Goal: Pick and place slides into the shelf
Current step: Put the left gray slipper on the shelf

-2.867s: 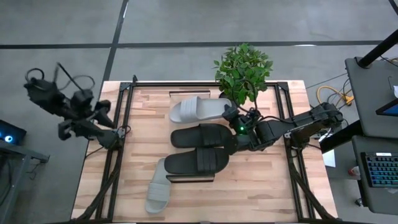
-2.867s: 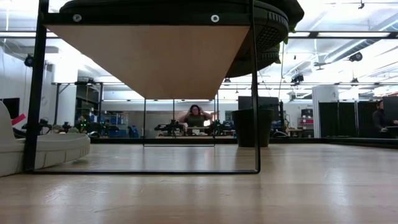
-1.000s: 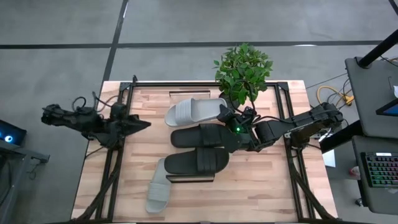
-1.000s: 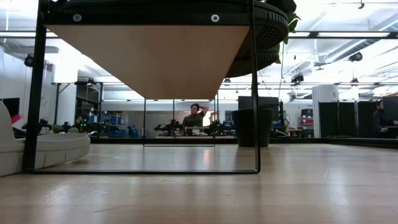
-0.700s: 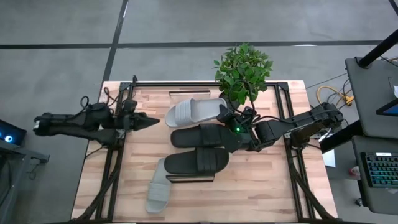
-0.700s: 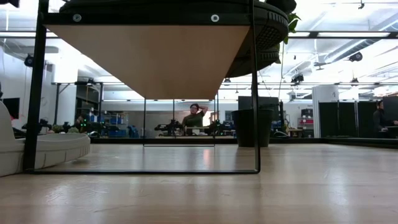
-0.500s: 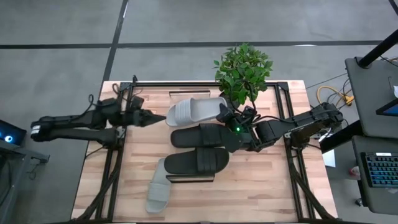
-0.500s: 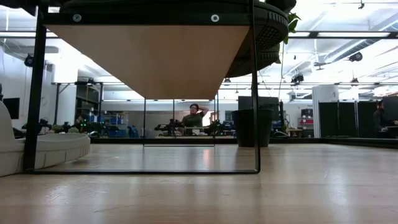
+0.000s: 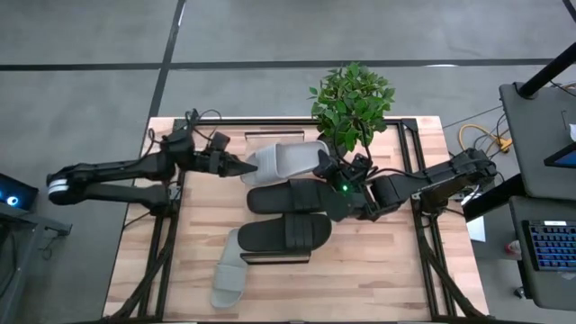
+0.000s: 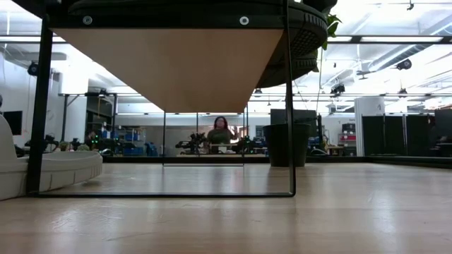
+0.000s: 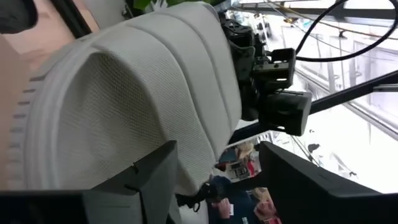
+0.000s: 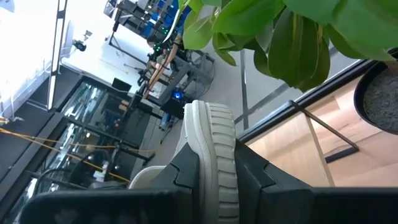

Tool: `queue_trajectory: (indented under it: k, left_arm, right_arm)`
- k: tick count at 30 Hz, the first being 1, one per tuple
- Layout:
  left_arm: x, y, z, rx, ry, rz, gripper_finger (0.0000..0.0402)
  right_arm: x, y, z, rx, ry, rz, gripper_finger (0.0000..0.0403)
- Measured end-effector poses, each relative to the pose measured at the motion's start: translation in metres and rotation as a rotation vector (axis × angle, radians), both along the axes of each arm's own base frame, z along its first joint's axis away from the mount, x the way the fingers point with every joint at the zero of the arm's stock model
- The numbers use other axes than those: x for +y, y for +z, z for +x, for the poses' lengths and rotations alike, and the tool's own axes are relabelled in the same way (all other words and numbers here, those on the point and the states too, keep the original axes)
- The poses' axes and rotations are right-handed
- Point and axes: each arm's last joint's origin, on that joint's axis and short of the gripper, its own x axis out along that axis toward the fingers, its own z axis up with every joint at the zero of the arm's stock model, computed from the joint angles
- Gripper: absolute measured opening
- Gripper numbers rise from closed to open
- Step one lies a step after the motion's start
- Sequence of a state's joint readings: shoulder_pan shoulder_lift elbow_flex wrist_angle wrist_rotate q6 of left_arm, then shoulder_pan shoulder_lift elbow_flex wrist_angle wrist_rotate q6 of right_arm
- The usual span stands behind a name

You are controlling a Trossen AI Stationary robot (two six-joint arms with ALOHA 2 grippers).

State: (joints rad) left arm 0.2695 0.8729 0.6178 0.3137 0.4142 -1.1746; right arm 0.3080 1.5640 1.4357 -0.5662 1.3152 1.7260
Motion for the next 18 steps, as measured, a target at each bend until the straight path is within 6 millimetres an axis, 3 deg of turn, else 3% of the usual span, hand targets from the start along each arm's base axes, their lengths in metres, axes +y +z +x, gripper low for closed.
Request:
queue_trajectory:
  k: [8,18]
  left_arm:
    - [0.006,0.013,0.008,-0.025,-0.072,0.023,0.0212]
    - [0.006,0.024,-0.009,-0.089,-0.096,0.073,0.0212]
  right_arm:
    - [0.0,0.002,-0.001,-0.017,-0.019,-0.009,0.0047]
    - [-0.002,0.007,-0.005,-0.019,-0.028,-0.022,0.0047]
